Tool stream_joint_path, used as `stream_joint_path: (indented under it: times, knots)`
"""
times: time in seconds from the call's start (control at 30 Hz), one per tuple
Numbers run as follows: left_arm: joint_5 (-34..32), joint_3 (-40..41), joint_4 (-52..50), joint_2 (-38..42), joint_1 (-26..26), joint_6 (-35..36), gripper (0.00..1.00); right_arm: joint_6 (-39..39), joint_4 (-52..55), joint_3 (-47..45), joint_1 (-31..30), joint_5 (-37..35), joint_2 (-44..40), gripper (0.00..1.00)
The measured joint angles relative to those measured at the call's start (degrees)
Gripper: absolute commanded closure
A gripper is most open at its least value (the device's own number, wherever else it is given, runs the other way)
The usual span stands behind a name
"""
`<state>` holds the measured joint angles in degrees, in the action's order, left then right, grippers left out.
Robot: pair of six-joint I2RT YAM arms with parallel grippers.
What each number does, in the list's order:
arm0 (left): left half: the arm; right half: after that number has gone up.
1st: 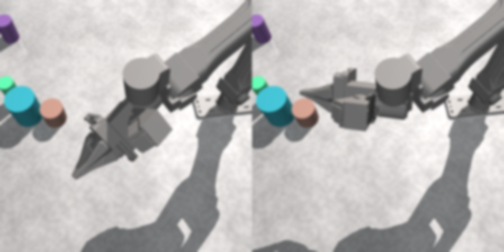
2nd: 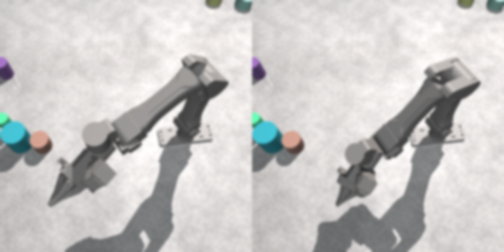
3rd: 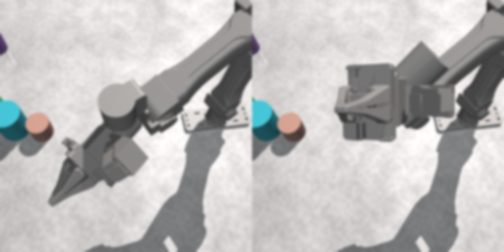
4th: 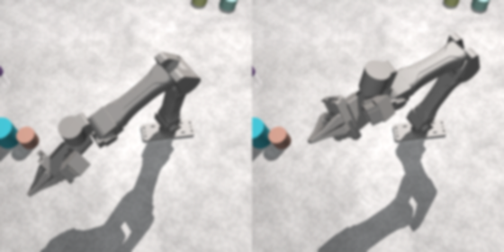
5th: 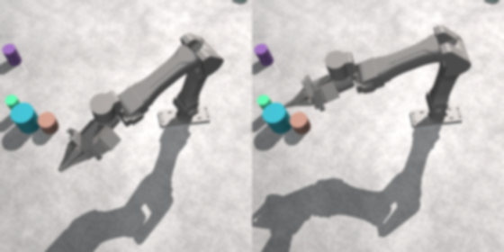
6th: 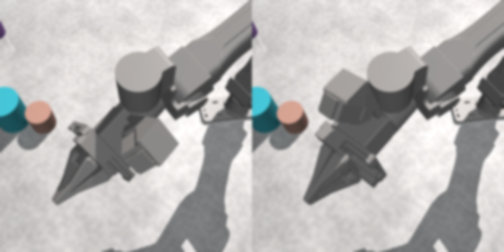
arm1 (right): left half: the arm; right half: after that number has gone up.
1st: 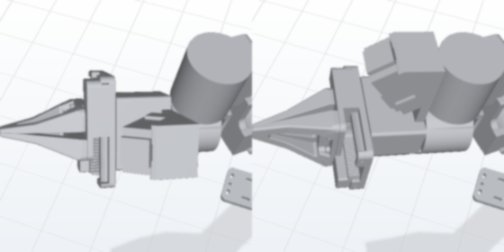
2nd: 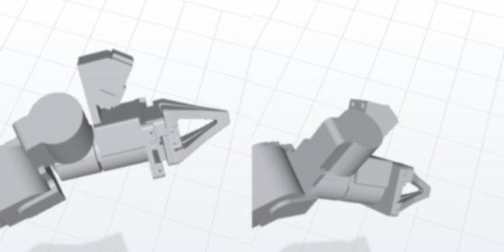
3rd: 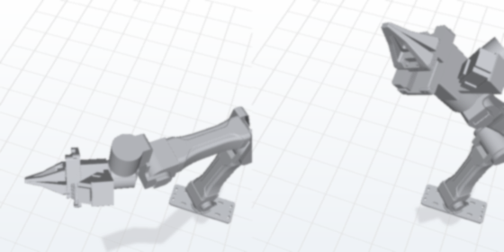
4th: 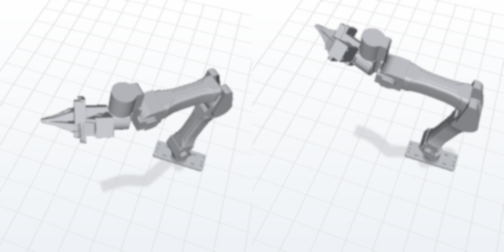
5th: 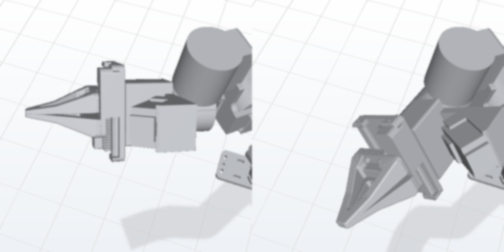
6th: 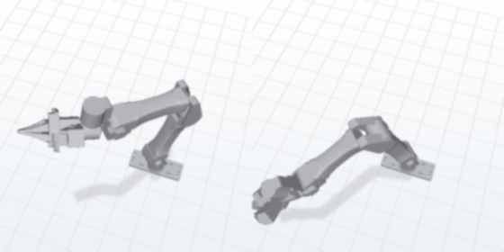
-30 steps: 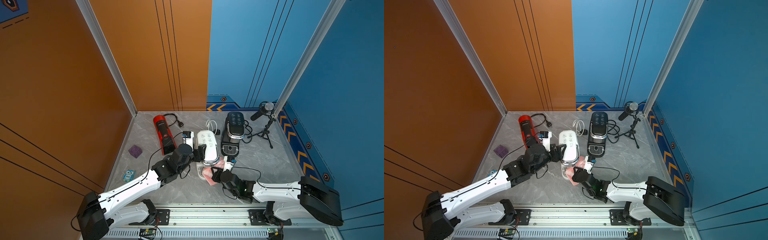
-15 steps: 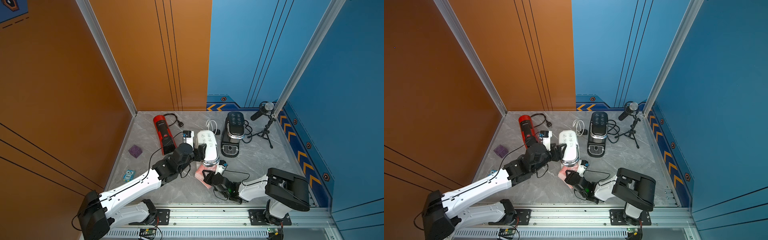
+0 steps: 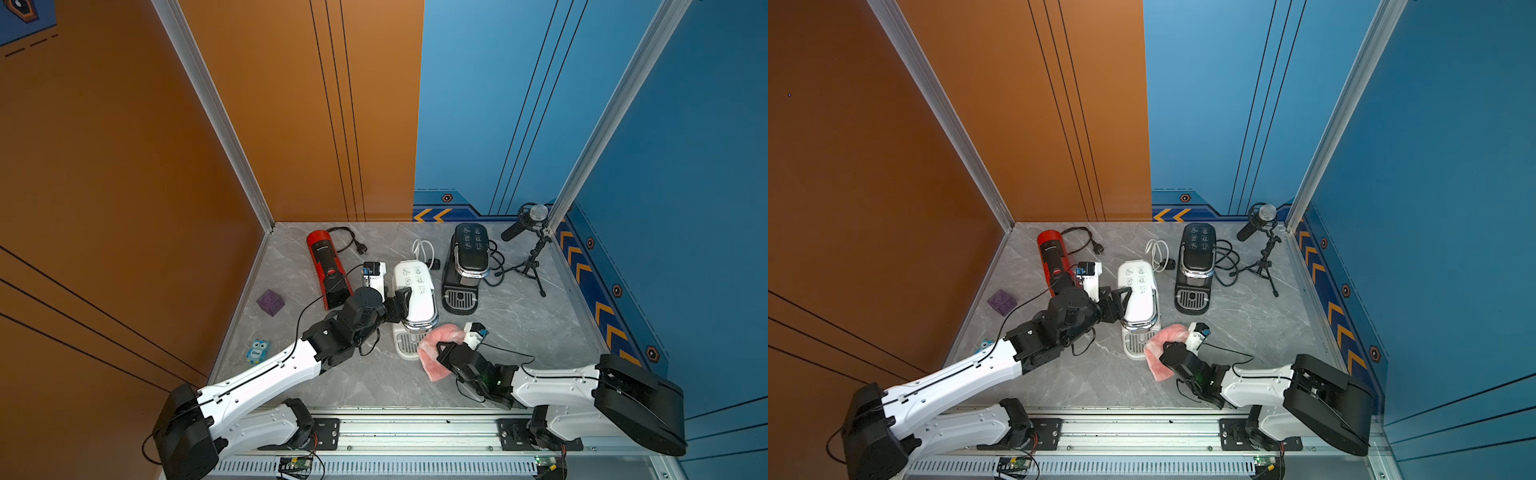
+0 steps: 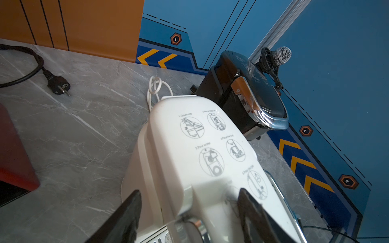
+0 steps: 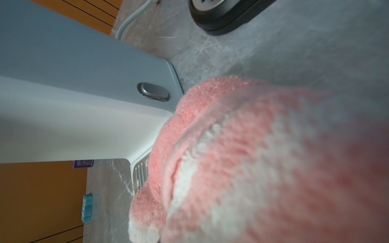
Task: Wipe the surface of a coffee machine
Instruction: Wipe the dirt from the surface of the coffee machine, then move the coffee machine to the center of the board.
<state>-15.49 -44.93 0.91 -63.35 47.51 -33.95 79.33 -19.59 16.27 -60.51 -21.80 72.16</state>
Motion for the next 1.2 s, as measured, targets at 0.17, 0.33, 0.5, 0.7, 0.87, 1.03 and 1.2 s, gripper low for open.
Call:
stream_joint_path:
  times: [0.17,0.33,0.5,0.7,0.87,1.03,1.2]
  knots:
    - [0.15,0.26,-0.42,0.59,-0.44,0.0,0.28,0.31,12.33,-0.09,-3.69,0.04,-7.67,1.0]
    - [0.31,0.24,-0.72,0.74,-0.74,0.02,0.27,1.73,19.28,-0.15,-6.21,-0.74,-14.19,1.0]
    - [0.35,0.17,-0.87,0.79,-0.74,0.02,0.28,1.49,19.91,2.71,-6.8,-0.48,-6.14,1.0]
    - [0.28,0.17,-1.09,0.94,-0.85,0.02,0.28,1.75,11.85,8.68,-9.33,-0.09,6.97,1.0]
    - [-0.09,0.17,-1.44,1.11,-1.84,0.04,0.28,2.23,8.41,10.49,-10.25,-1.01,11.02,1.0]
    - [-0.42,0.2,-1.44,1.11,-2.45,0.04,0.26,1.62,6.14,12.72,-7.13,1.03,14.23,1.0]
    - [-0.24,0.2,-1.77,0.98,-2.84,0.07,0.26,-0.55,2.32,17.49,-1.55,4.11,20.31,1.0]
